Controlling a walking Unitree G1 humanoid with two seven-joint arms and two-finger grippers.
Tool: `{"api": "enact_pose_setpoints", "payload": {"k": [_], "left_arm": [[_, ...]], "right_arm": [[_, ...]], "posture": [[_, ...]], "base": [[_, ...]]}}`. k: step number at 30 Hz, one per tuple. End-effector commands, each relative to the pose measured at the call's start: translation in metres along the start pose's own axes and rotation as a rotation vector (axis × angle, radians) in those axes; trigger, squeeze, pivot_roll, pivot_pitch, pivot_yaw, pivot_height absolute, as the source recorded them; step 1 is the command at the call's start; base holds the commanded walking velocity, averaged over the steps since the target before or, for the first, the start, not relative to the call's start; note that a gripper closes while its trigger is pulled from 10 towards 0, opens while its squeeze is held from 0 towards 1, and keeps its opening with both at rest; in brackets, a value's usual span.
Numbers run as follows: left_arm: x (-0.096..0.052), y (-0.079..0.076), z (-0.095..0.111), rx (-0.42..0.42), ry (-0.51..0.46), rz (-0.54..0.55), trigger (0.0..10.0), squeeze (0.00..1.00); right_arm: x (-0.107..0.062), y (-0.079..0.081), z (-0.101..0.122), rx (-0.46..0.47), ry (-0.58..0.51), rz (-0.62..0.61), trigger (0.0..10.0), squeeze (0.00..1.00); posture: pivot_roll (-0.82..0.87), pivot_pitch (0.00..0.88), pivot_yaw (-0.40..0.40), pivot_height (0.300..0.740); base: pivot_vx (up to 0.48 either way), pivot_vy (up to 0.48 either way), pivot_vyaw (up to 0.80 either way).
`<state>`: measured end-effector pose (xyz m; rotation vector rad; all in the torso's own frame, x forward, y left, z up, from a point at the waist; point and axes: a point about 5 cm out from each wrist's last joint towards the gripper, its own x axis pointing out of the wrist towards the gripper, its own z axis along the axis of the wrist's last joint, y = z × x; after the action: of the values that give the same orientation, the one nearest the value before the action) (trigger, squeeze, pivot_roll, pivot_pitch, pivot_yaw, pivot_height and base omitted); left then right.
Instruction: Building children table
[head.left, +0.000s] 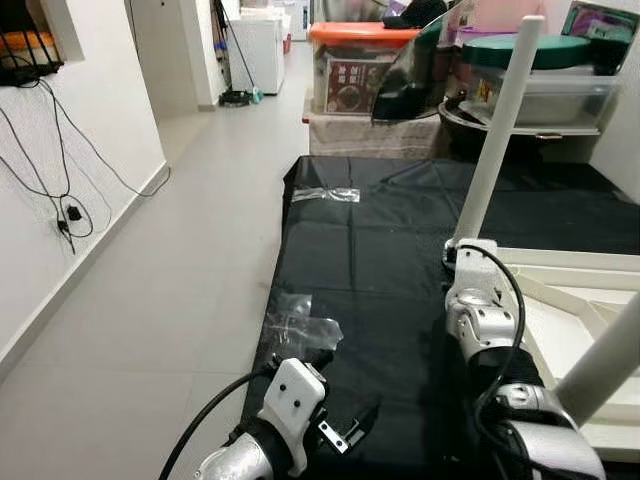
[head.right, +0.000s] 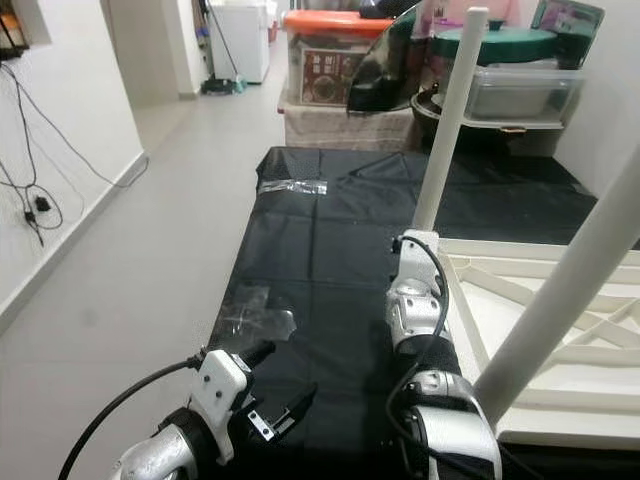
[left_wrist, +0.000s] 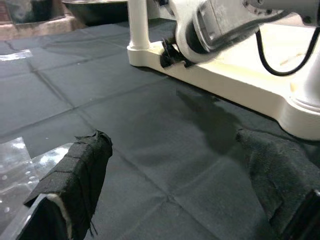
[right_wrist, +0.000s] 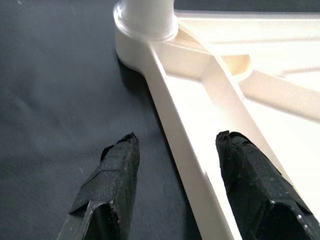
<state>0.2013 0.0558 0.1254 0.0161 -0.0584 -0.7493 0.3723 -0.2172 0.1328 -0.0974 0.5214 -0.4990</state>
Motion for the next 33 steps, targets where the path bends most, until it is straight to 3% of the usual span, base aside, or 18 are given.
{"api": "enact_pose_setpoints", "payload": {"k": [1,10,18,19,28,31,33], "left_arm": [[-0.004,-0.002,0.000,0.005,0.017,0.002,10.0,0.00],[-0.007,-0.008,0.004,-0.009,0.020,0.001,10.0,0.00],[-0.007,-0.009,0.005,-0.018,0.027,0.009,10.0,0.00],[-0.007,-0.009,0.006,-0.019,0.029,0.012,10.0,0.00],[-0.005,-0.007,0.006,-0.016,0.030,0.019,10.0,0.00],[-0.005,-0.007,0.006,-0.016,0.030,0.019,10.0,0.00],[-0.004,-0.006,0.006,-0.012,0.032,0.017,10.0,0.00]], "right_arm": [[0.002,-0.002,0.003,0.012,0.024,0.001,10.0,0.00],[0.009,-0.006,-0.012,0.020,0.187,0.033,10.0,0.00],[0.011,-0.006,-0.014,-0.007,0.215,0.061,10.0,0.00],[0.009,0.002,-0.012,0.000,0.220,0.129,0.0,0.00],[-0.002,0.029,0.007,-0.076,0.168,0.305,0.0,0.00],[-0.003,0.031,0.010,-0.082,0.158,0.310,0.0,0.00],[-0.007,0.040,0.012,-0.135,0.146,0.376,0.0,0.00]], "posture": [[0.10,0.015,-0.054,0.740],[0.09,0.061,-0.063,0.740],[0.08,0.067,-0.066,0.740],[0.08,0.068,-0.072,0.740],[0.08,0.063,-0.067,0.740],[0.08,0.063,-0.067,0.740],[0.07,0.059,-0.066,0.740]], "base": [[0.000,0.000,0.00],[0.000,0.000,0.00],[0.000,0.000,0.00],[0.000,0.000,0.00],[0.000,0.000,0.00],[0.000,0.000,0.00],[0.000,0.000,0.00]]}}
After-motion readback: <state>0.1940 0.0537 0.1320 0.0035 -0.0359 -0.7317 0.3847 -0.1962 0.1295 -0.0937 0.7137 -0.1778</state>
